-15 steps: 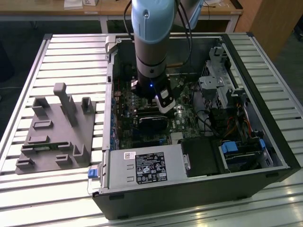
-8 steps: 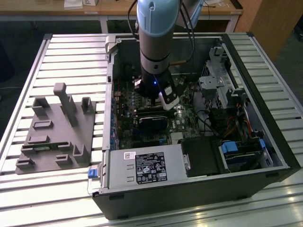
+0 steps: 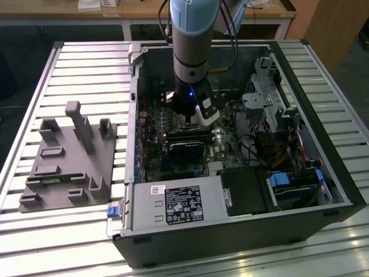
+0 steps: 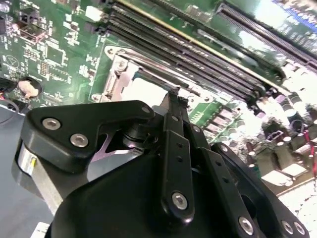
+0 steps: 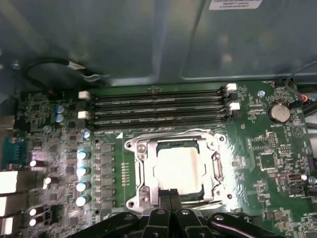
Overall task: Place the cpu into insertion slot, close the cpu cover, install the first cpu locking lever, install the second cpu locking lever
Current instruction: 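Install the second cpu locking lever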
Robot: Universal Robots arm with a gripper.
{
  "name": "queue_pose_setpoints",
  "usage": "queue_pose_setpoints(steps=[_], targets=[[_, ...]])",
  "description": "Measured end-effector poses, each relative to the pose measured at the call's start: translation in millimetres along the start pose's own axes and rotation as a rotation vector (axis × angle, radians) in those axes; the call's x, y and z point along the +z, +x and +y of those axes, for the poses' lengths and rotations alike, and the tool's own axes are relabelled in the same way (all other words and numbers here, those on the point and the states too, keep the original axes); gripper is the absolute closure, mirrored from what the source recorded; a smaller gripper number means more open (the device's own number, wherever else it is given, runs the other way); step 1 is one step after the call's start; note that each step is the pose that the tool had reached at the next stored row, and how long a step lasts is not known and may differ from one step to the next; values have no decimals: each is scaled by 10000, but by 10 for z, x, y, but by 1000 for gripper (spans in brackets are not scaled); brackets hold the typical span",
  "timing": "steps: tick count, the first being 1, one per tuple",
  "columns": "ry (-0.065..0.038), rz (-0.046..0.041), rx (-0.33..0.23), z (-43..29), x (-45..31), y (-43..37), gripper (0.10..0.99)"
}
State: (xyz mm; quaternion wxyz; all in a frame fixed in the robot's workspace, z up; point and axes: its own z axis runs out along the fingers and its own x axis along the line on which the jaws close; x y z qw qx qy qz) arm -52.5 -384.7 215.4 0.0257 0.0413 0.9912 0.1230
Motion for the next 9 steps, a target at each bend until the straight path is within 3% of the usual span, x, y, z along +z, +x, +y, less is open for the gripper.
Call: queue_pose_setpoints(steps=[9], targets=[[323, -29, 0, 127, 40, -104, 980]])
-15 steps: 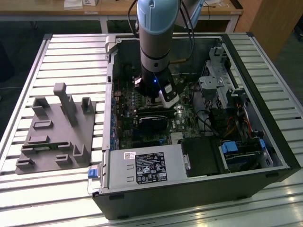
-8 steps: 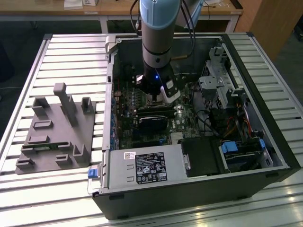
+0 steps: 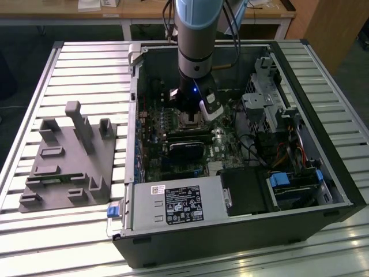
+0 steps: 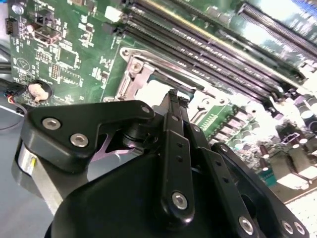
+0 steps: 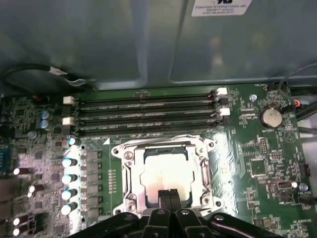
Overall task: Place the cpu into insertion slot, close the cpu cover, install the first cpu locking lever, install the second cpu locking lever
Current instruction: 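Install the second cpu locking lever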
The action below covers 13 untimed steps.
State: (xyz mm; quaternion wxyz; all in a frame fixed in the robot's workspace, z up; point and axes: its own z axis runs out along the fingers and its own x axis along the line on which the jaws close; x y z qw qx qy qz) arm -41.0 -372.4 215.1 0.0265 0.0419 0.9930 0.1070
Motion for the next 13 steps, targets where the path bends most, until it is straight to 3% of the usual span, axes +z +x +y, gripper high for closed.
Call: queue_pose_setpoints(steps=[5, 7, 13], targets=[[244, -19, -15, 129, 33, 0, 980], [321, -25, -19, 150, 38, 1, 980], [338, -26, -20, 151, 38, 2, 980]])
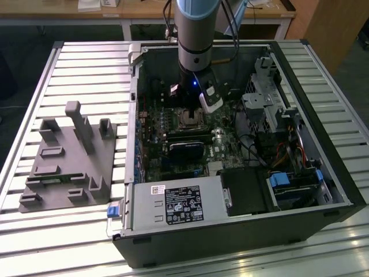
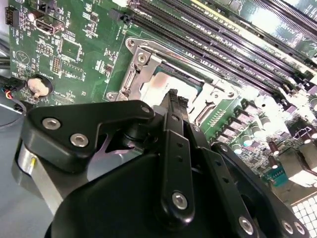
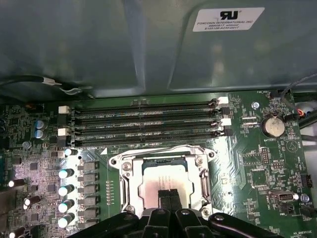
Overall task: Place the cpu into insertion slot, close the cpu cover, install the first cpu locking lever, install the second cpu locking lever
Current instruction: 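Install the second cpu locking lever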
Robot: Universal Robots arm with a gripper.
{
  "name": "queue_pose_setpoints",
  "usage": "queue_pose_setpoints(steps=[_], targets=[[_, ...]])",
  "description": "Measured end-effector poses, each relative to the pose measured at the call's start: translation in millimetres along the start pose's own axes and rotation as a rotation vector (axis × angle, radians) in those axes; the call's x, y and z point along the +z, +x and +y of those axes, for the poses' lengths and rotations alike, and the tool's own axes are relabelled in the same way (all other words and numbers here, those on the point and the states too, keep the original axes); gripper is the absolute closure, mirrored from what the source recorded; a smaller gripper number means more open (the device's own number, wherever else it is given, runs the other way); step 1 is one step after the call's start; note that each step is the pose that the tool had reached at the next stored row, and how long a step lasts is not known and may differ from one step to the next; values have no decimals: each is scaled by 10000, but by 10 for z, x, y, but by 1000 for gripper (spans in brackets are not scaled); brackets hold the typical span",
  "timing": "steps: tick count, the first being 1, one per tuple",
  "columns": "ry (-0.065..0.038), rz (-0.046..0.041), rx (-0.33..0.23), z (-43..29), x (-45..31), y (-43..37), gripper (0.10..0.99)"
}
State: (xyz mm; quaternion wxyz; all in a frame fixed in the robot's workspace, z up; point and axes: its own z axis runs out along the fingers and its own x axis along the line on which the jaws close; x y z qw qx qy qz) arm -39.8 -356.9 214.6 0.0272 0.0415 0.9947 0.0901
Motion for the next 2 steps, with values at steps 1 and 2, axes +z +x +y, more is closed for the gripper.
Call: queue_pose_setpoints(steps=[1, 2], targets=[[1, 0, 0, 0, 0, 0, 980], [1, -1, 0, 0, 0, 0, 980]])
